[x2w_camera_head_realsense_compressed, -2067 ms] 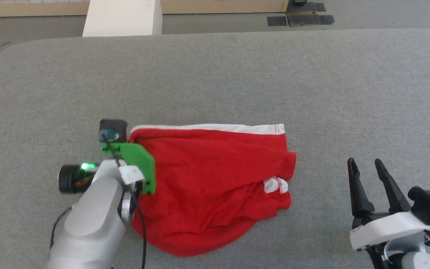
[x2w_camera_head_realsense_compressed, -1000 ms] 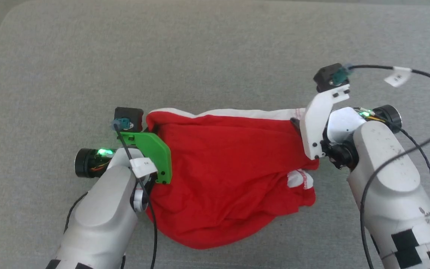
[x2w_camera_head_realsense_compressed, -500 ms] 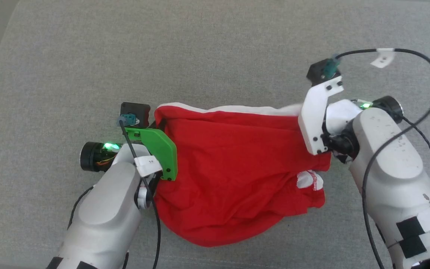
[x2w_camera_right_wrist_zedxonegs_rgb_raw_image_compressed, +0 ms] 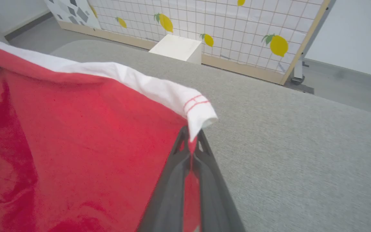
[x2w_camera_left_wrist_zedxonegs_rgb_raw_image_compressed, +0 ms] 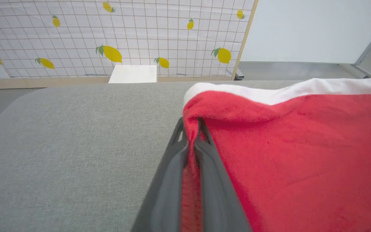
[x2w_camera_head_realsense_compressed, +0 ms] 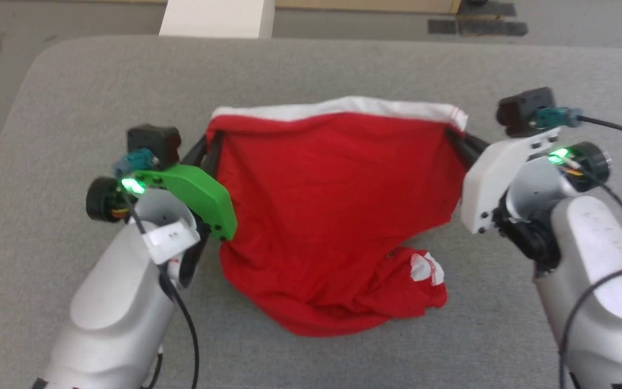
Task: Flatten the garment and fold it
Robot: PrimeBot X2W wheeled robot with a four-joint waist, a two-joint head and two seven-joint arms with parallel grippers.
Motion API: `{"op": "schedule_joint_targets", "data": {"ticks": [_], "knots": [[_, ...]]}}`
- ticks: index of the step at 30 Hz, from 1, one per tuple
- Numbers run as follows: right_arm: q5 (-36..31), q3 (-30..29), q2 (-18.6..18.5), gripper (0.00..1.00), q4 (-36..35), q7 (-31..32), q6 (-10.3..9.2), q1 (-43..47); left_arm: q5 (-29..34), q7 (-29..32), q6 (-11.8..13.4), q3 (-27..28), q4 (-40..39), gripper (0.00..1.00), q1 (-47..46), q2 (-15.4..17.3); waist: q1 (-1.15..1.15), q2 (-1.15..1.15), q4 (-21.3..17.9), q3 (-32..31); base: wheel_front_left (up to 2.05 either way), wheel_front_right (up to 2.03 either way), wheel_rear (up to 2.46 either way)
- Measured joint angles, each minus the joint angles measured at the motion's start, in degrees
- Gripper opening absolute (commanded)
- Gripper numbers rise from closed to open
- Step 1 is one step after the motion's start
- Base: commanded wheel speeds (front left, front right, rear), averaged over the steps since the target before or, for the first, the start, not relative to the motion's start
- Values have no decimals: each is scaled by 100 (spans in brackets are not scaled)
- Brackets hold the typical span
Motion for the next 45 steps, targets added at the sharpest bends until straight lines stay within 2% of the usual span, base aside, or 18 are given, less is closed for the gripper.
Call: {"op": "schedule_joint_targets", "data": {"ticks": [6, 10, 15, 18, 25, 30, 32, 38, 42, 45], "knots": [[19, -253, -230, 0, -868, 197, 0, 54, -279, 569, -98, 145, -745, 0, -143, 219, 0, 0, -235, -197, 0, 0, 0], [14, -290, -404, 0, -1093, 374, 0, -205, -428, 859, -142, 263, -976, 0, -550, 232, 0, 0, -343, -137, 0, 0, 0], [-2, -135, -549, 0, -1096, 515, 0, -1213, -798, 1071, -153, 590, -937, 0, -1434, 147, 0, 0, -421, 162, 0, 0, 0], [-89, -97, -555, 0, -956, 465, 0, -1926, -793, 1105, -147, 688, -775, 0, -2082, 121, 0, 0, -463, 415, 0, 0, 0], [-646, -390, -410, 0, -363, -263, 0, -3496, -753, 612, 63, 1146, -397, 0, -3506, -47, 1, 0, -574, 1074, 0, 0, 0], [-1087, -756, -197, 0, -30, -1057, 1, -4283, -665, -11, 44, 1326, -165, 0, -4206, -92, 1, 0, -645, 1484, 0, 0, 0], [-1261, -831, -167, 0, 90, -1329, 2, -4475, -664, -252, -45, 1371, -58, 0, -4368, -122, 1, 0, -671, 1627, 0, 0, 0], [-1173, -738, -87, 0, 359, -1603, 1, -4125, -661, -372, -402, 1167, 274, 0, -4072, -113, 1, 0, -725, 1770, 0, 0, 0], [-697, -313, -100, 0, 370, -1683, 1, -2950, -654, -370, -641, 865, 401, 0, -3094, -40, 1, 0, -723, 1620, 0, 0, 0], [-247, -63, -152, 0, 244, -1574, 1, -1890, -603, -297, -710, 584, 414, 0, -2219, 48, 1, 0, -716, 1461, 0, 0, 0]]}}
